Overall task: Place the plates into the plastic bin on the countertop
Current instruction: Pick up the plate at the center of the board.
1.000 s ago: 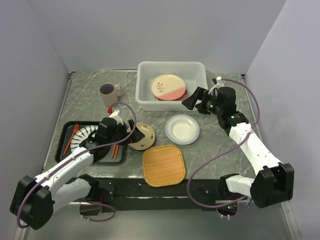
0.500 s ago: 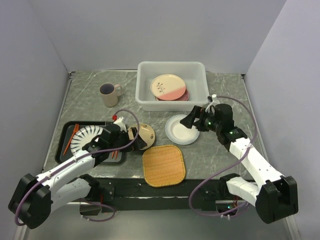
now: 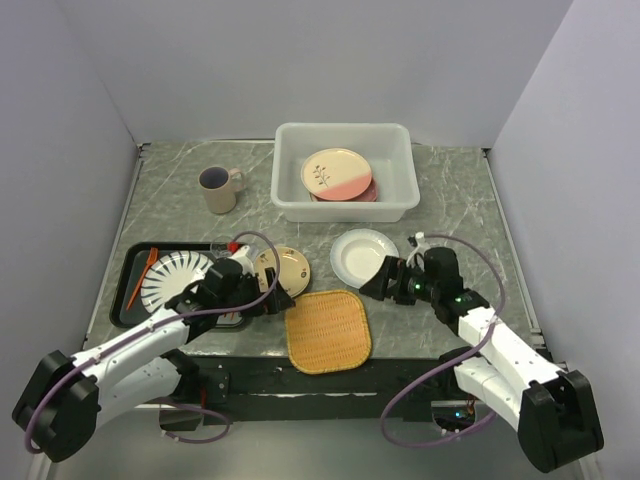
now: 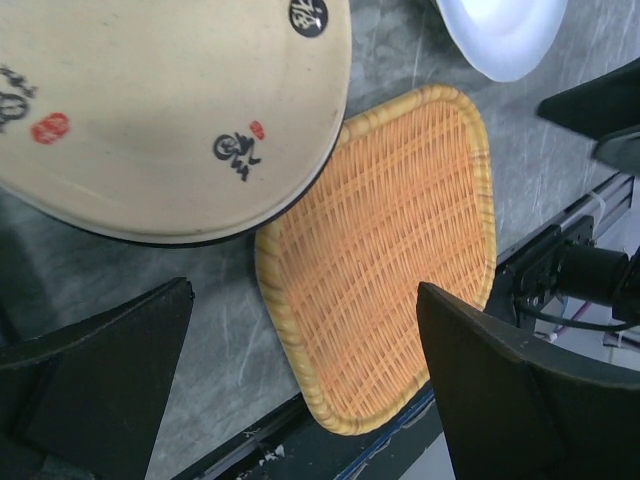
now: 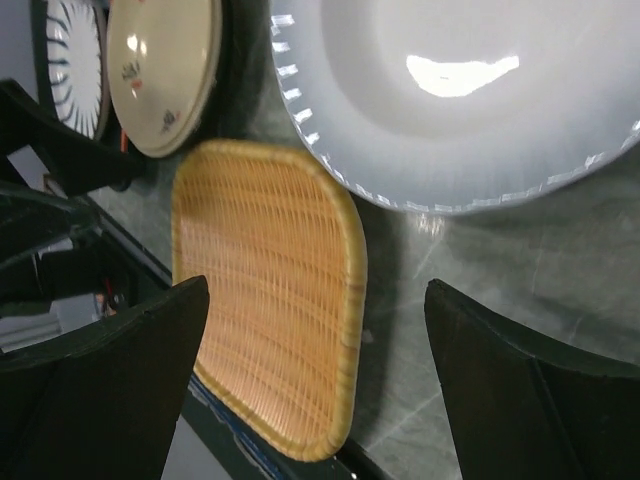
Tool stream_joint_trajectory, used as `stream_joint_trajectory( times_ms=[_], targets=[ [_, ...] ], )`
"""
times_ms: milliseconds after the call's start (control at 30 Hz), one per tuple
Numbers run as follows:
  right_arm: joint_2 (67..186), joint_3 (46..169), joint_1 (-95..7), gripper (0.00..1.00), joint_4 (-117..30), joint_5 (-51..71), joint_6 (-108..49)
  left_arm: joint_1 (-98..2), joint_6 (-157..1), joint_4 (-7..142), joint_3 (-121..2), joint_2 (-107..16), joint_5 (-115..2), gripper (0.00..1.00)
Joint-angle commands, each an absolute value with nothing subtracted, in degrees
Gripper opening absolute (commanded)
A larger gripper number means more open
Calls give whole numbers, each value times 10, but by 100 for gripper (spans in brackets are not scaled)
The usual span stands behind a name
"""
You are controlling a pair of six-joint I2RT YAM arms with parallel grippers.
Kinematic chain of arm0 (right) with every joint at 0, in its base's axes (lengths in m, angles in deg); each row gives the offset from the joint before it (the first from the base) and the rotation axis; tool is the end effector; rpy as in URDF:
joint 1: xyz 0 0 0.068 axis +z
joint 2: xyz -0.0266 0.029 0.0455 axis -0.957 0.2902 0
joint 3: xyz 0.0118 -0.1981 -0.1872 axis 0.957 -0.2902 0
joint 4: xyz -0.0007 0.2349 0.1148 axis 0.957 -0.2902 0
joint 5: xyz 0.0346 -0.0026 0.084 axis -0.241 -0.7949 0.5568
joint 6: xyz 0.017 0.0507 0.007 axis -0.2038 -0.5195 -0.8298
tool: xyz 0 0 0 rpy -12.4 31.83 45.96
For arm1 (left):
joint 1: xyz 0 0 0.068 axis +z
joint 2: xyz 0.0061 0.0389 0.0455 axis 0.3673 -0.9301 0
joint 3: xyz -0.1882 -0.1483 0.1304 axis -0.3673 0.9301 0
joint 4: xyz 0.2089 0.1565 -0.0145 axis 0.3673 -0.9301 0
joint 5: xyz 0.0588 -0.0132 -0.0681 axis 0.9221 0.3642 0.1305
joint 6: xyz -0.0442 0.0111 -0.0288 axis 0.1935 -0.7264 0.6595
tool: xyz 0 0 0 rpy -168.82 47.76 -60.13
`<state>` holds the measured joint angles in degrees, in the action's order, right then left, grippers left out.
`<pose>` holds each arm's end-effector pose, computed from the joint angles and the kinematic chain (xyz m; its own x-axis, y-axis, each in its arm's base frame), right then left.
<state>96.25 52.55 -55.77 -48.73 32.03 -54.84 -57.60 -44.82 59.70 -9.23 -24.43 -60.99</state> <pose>0.1670 0.0707 0.1847 -0.8171 0.2276 -0.5296 -0.2426 0.6976 0.6742 0.1489 -0.1180 0.1802 -0.8573 -0.2318 -0.4597 0.1503 0.7413 -0.6542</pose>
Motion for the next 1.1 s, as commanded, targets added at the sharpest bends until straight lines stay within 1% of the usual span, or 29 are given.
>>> stream_joint_trajectory(
  times_ms=[0,100,367,667,833,900,1067],
  targets=[
    [951,486,-545,93,-442,354,-570,-592,-433,649,-87,-263,-631,99],
    [953,457,-539,90,-430,369,-584,-601,-428,675,-86,-280,-630,99],
    [981,409,-525,82,-342,395,-621,-620,-417,711,-85,-332,-629,99],
    [1036,383,-517,79,-287,409,-635,-639,-407,734,-85,-364,-625,99],
    [1071,361,-512,75,-224,426,-657,-654,-402,748,-87,-383,-622,99],
    [1088,354,-507,71,-209,433,-666,-659,-400,753,-91,-391,-621,99],
    [1111,340,-475,71,-159,418,-697,-675,-395,761,-101,-414,-616,99]
  ],
)
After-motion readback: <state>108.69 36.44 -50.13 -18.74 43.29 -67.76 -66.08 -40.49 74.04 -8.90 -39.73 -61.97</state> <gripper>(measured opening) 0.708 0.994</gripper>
